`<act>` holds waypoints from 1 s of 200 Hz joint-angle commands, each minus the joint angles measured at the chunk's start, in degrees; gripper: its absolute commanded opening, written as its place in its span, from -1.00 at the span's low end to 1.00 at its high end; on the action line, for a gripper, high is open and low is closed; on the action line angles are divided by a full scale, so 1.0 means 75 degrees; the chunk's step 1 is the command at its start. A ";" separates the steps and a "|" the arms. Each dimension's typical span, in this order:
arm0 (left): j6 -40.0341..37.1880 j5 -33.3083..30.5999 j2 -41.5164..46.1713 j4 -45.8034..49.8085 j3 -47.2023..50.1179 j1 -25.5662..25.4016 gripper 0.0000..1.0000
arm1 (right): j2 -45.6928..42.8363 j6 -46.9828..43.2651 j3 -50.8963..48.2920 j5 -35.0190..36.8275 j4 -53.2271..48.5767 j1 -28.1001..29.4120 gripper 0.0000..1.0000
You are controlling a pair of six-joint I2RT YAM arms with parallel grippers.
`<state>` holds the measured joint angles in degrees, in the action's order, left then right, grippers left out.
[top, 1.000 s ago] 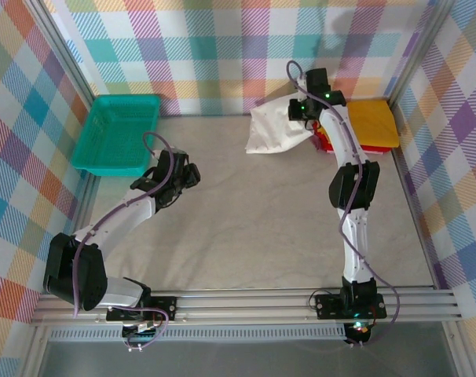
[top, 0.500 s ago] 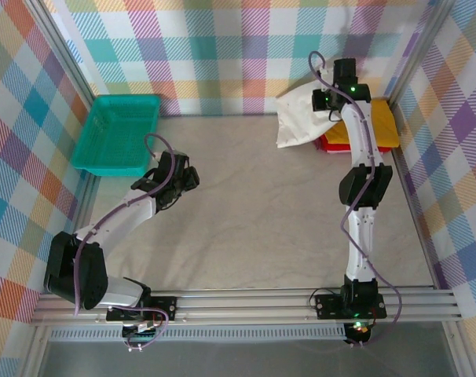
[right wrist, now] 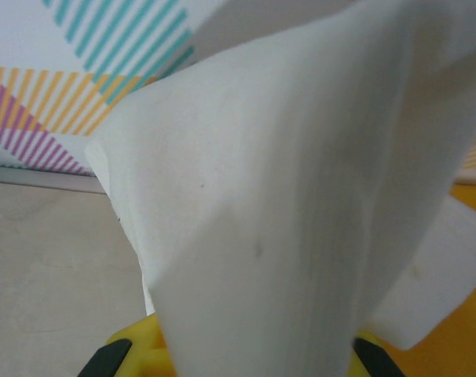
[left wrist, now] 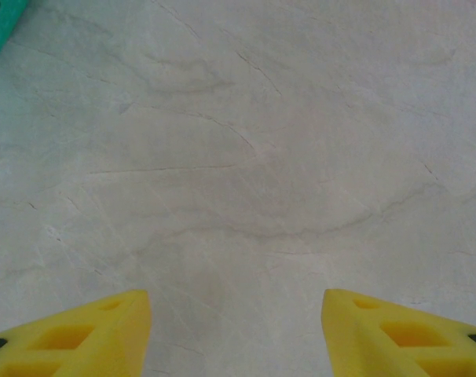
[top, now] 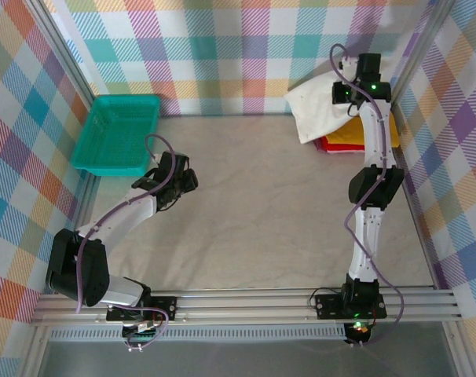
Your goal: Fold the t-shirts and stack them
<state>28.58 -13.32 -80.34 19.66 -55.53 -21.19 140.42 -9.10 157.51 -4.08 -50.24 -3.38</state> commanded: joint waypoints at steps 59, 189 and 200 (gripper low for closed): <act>-0.0197 -0.0264 0.0338 0.0387 -0.0085 0.0141 0.19 | -0.0526 -0.0082 0.0440 -0.0036 0.0835 -0.0695 -1.00; -0.0258 -0.0298 0.0422 0.0654 -0.0254 0.0259 0.19 | -0.0376 -0.0456 -0.0049 0.2342 0.1703 -0.0731 -1.00; -0.0260 -0.0331 0.0453 0.0688 -0.0231 0.0259 0.19 | -0.0443 -0.0331 -0.0360 0.2510 0.1878 -0.0725 -1.00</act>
<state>27.53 -14.68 -79.09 22.63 -56.10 -20.05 140.40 -11.20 157.32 7.51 -43.33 -9.34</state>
